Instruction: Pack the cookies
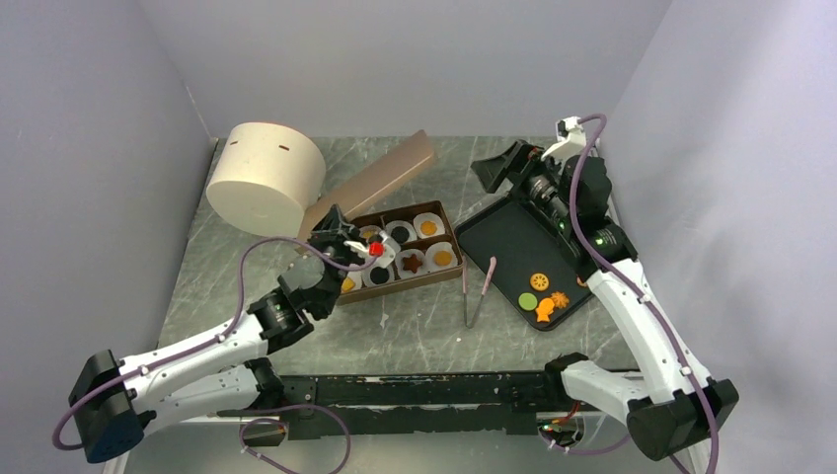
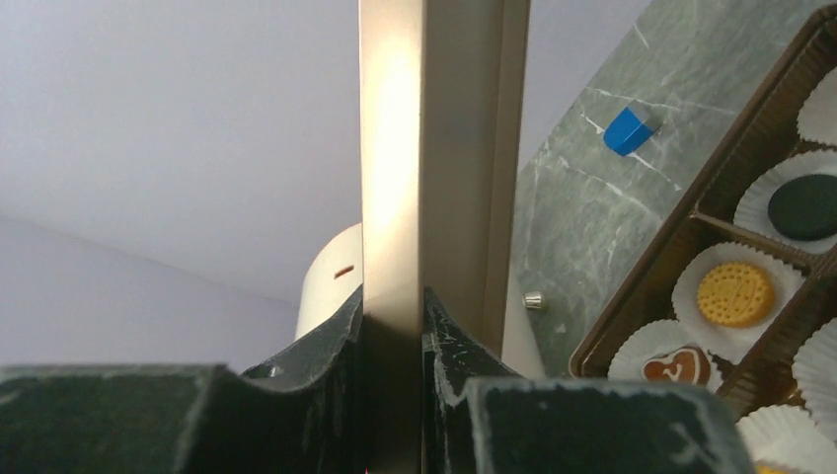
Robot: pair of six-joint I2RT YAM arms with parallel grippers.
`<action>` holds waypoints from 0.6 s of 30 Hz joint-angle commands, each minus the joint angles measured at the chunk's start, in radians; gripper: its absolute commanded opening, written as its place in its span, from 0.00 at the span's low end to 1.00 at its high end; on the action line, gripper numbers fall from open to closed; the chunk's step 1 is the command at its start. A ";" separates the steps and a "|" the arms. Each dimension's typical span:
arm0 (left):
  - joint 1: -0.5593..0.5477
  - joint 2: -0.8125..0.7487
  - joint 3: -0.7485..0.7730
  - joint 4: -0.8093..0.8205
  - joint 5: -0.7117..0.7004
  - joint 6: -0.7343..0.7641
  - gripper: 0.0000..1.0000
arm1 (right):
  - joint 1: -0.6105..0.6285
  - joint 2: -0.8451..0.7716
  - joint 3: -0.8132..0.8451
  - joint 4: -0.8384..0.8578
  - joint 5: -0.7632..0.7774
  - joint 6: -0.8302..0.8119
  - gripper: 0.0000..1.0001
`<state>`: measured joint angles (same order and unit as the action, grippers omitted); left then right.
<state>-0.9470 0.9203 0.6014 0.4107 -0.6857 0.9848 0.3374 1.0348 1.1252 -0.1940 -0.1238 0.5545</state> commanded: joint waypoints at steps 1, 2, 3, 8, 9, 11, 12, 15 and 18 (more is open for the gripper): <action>-0.008 -0.082 -0.060 0.197 0.095 0.200 0.05 | -0.022 0.020 0.019 0.044 -0.175 0.093 0.92; -0.011 -0.095 -0.085 0.213 0.110 0.229 0.05 | -0.026 0.027 0.020 0.045 -0.185 0.102 0.92; -0.014 -0.105 -0.102 0.227 0.123 0.255 0.05 | -0.031 0.033 0.021 0.045 -0.194 0.113 0.92; -0.037 -0.149 -0.159 0.298 0.155 0.356 0.05 | -0.048 0.079 0.026 0.062 -0.278 0.190 0.92; -0.040 -0.152 -0.166 0.307 0.154 0.372 0.05 | -0.049 0.090 0.029 0.064 -0.298 0.198 0.92; -0.052 -0.155 -0.182 0.336 0.150 0.405 0.05 | -0.049 0.119 0.032 0.065 -0.339 0.223 0.92; -0.060 -0.155 -0.190 0.357 0.148 0.424 0.05 | -0.049 0.134 0.033 0.066 -0.359 0.236 0.92; -0.079 -0.147 -0.203 0.395 0.139 0.464 0.05 | -0.044 0.155 0.007 0.097 -0.400 0.264 0.91; -0.093 -0.136 -0.211 0.417 0.136 0.495 0.05 | -0.030 0.148 -0.035 0.152 -0.425 0.297 0.88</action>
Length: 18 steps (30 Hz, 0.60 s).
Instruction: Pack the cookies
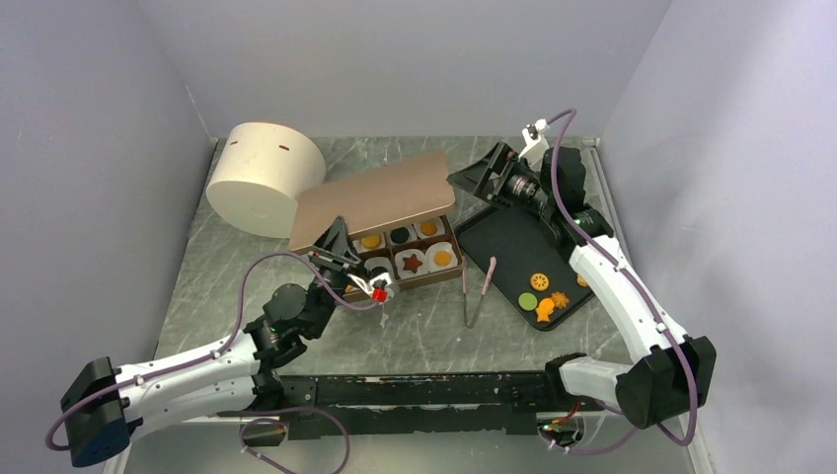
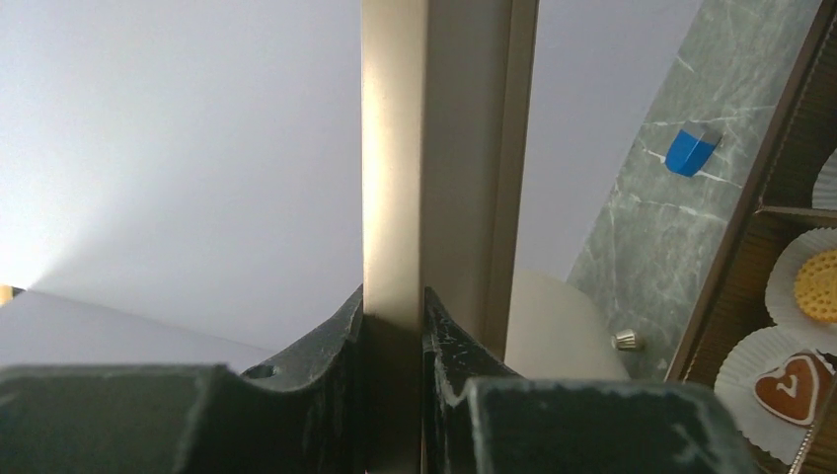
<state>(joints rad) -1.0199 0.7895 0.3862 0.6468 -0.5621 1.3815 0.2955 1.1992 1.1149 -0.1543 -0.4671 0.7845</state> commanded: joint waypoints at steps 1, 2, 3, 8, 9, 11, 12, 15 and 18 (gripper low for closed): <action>-0.024 -0.001 0.005 0.179 0.012 0.101 0.05 | 0.013 -0.018 -0.030 0.120 -0.085 0.074 0.88; -0.029 0.004 0.006 0.176 0.011 0.106 0.05 | 0.013 -0.017 -0.033 0.124 -0.092 0.079 0.87; -0.032 0.008 0.005 0.172 0.009 0.112 0.05 | 0.014 -0.015 -0.035 0.132 -0.101 0.083 0.87; -0.054 0.024 -0.002 0.188 -0.016 0.147 0.05 | 0.016 0.010 -0.024 0.122 -0.151 0.081 0.81; -0.057 0.026 -0.004 0.196 -0.019 0.154 0.05 | 0.020 0.018 -0.019 0.108 -0.153 0.074 0.80; -0.062 0.031 -0.005 0.200 -0.025 0.168 0.05 | 0.025 0.030 -0.025 0.108 -0.170 0.080 0.77; -0.065 0.033 -0.006 0.201 -0.026 0.175 0.05 | 0.026 0.034 -0.033 0.123 -0.183 0.096 0.76; -0.077 0.041 -0.012 0.198 -0.032 0.190 0.05 | 0.032 0.045 -0.049 0.150 -0.219 0.123 0.71; -0.091 0.039 -0.018 0.197 -0.037 0.194 0.05 | 0.039 0.053 -0.047 0.138 -0.204 0.123 0.68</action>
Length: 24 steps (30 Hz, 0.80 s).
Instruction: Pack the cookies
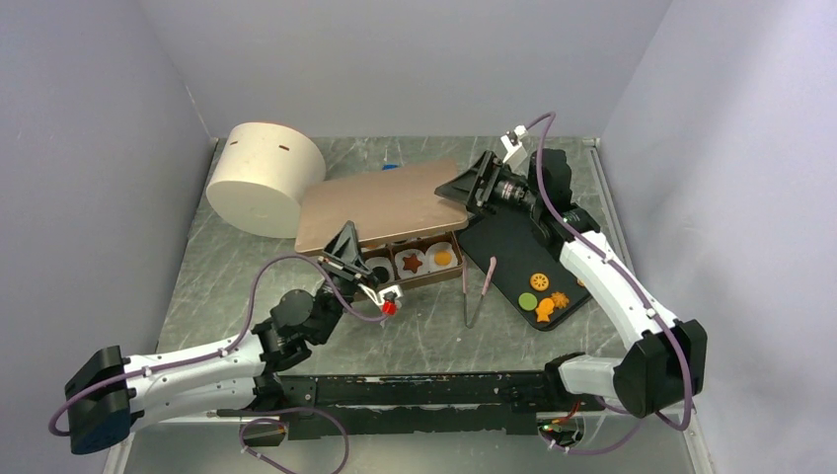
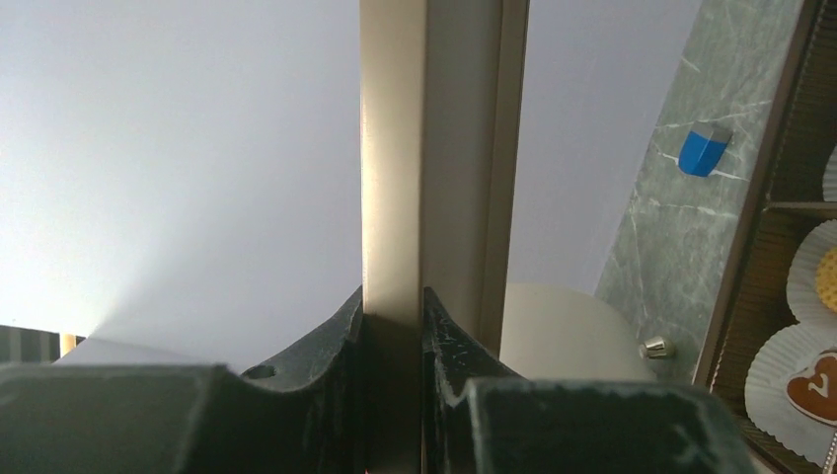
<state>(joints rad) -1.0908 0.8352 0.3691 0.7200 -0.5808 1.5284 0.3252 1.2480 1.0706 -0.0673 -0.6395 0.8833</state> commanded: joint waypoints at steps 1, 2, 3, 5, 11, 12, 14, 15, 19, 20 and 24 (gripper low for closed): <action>-0.024 -0.010 -0.002 0.120 -0.021 0.045 0.05 | 0.009 0.004 -0.007 0.057 -0.033 0.031 0.67; -0.031 -0.013 -0.005 0.113 -0.024 0.044 0.05 | 0.009 0.006 -0.012 0.062 -0.037 0.042 0.66; -0.036 -0.015 -0.007 0.104 -0.028 0.041 0.05 | 0.009 0.009 -0.017 0.086 -0.049 0.054 0.64; -0.048 -0.019 -0.013 0.082 -0.040 0.031 0.05 | 0.009 0.019 -0.027 0.126 -0.067 0.075 0.55; -0.092 -0.018 -0.046 0.078 -0.095 0.033 0.05 | 0.009 0.039 -0.057 0.189 -0.086 0.110 0.37; -0.097 -0.020 -0.048 0.070 -0.103 0.027 0.08 | 0.009 0.041 -0.059 0.195 -0.091 0.112 0.34; -0.103 -0.024 -0.047 0.047 -0.115 0.010 0.16 | 0.009 0.044 -0.056 0.198 -0.094 0.111 0.28; -0.107 -0.027 -0.043 0.034 -0.123 -0.004 0.22 | 0.008 0.043 -0.054 0.198 -0.092 0.111 0.26; -0.124 -0.031 -0.033 -0.012 -0.159 -0.061 0.52 | 0.007 0.045 -0.040 0.208 -0.072 0.115 0.10; -0.128 -0.031 -0.032 -0.021 -0.167 -0.071 0.56 | 0.005 0.049 -0.035 0.216 -0.072 0.120 0.06; -0.138 -0.037 -0.035 -0.056 -0.197 -0.103 0.64 | 0.002 0.069 -0.029 0.257 -0.088 0.145 0.00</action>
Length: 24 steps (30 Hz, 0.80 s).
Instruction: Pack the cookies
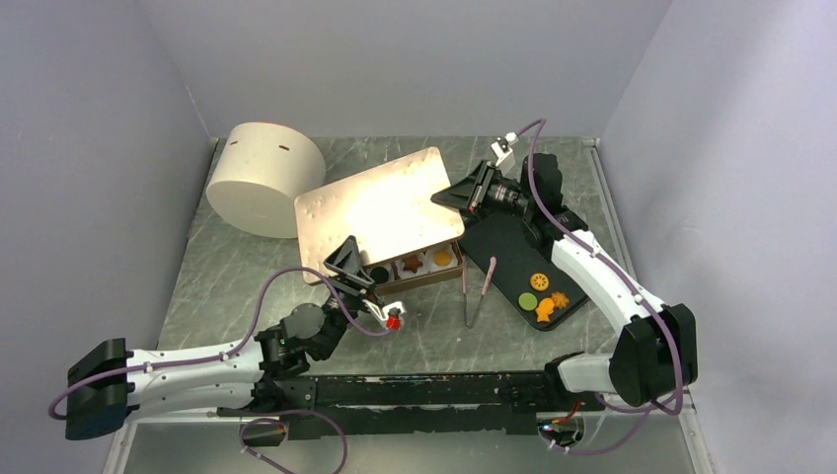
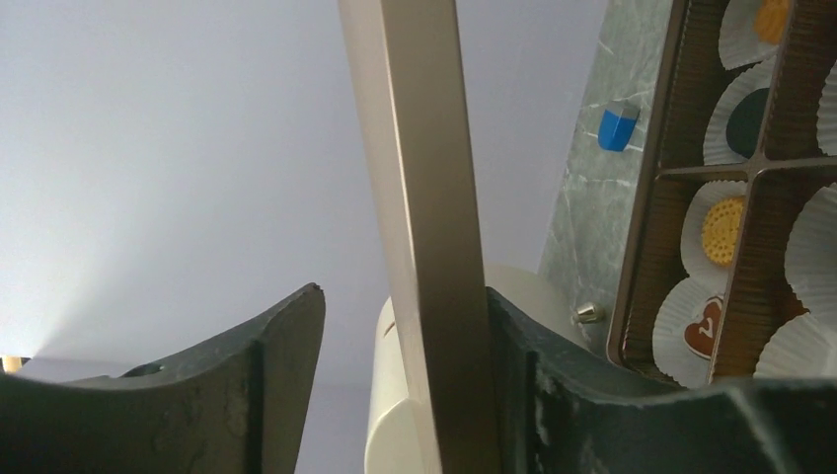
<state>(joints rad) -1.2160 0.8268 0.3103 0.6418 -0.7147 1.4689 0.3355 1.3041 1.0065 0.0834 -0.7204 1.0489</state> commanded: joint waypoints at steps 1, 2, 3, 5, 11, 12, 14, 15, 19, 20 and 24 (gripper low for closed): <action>-0.015 -0.031 0.027 0.010 -0.074 -0.056 0.66 | -0.008 0.016 0.036 0.115 -0.007 -0.016 0.00; -0.018 -0.032 0.032 -0.003 -0.087 -0.069 0.67 | -0.009 0.019 0.036 0.119 -0.007 -0.014 0.00; -0.020 -0.034 0.036 -0.016 -0.099 -0.085 0.68 | -0.013 0.022 0.037 0.123 -0.006 -0.015 0.00; -0.024 -0.043 0.052 -0.064 -0.123 -0.134 0.69 | -0.022 0.023 0.038 0.121 -0.003 -0.017 0.00; -0.025 -0.058 0.188 -0.399 -0.117 -0.450 0.87 | -0.062 0.031 0.042 0.130 0.005 -0.018 0.00; -0.025 -0.058 0.206 -0.436 -0.108 -0.496 0.88 | -0.071 0.033 0.043 0.135 0.004 -0.016 0.00; -0.025 -0.062 0.231 -0.487 -0.095 -0.576 0.90 | -0.077 0.036 0.044 0.145 0.010 -0.016 0.00; -0.025 -0.066 0.245 -0.518 -0.084 -0.619 0.90 | -0.076 0.038 0.044 0.151 0.012 -0.015 0.00; -0.025 -0.076 0.310 -0.681 -0.032 -0.818 0.91 | -0.077 0.062 0.038 0.180 0.004 -0.002 0.00; -0.025 -0.077 0.325 -0.722 -0.010 -0.858 0.91 | -0.081 0.067 0.034 0.192 -0.002 0.007 0.00; -0.025 -0.079 0.338 -0.808 0.040 -0.968 0.91 | -0.104 0.082 0.030 0.239 -0.011 0.039 0.00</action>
<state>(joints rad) -1.2350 0.7689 0.6006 -0.0418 -0.7437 0.7078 0.2600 1.3823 1.0065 0.1959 -0.7387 1.0637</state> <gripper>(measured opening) 0.909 0.208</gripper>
